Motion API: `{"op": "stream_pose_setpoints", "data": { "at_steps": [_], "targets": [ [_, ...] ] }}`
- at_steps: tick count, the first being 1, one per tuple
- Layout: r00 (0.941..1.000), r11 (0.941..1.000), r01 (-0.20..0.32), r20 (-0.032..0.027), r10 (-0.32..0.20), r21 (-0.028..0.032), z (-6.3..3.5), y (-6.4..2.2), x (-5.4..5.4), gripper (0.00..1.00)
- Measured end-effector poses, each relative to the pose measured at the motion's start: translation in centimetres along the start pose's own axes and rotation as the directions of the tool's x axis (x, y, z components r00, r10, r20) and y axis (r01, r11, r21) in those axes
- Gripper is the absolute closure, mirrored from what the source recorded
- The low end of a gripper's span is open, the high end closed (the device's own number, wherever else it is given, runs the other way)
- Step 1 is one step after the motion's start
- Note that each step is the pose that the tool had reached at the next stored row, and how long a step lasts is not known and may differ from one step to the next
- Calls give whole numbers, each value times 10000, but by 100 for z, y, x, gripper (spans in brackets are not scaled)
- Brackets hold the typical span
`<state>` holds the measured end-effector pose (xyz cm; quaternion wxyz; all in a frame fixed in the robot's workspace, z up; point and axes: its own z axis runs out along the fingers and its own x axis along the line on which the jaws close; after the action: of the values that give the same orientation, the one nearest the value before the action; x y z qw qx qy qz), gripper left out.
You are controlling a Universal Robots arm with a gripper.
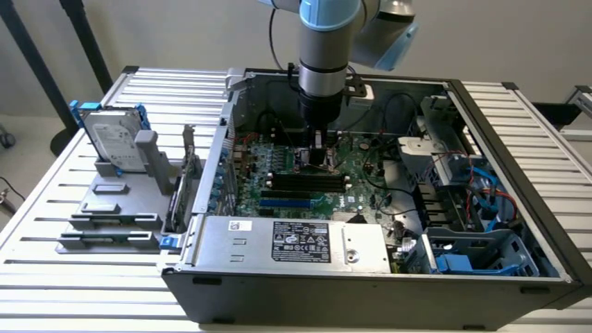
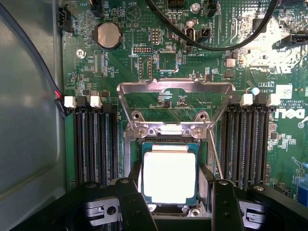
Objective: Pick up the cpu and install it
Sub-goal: 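Place the cpu into insertion slot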
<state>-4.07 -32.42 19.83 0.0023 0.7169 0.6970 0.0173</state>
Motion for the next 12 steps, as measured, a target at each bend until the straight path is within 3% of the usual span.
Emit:
{"op": "stream_pose_setpoints", "data": {
  "at_steps": [12],
  "targets": [
    [10000,10000,1,43,-1,-1,18,-1,15,45]
  ]
}}
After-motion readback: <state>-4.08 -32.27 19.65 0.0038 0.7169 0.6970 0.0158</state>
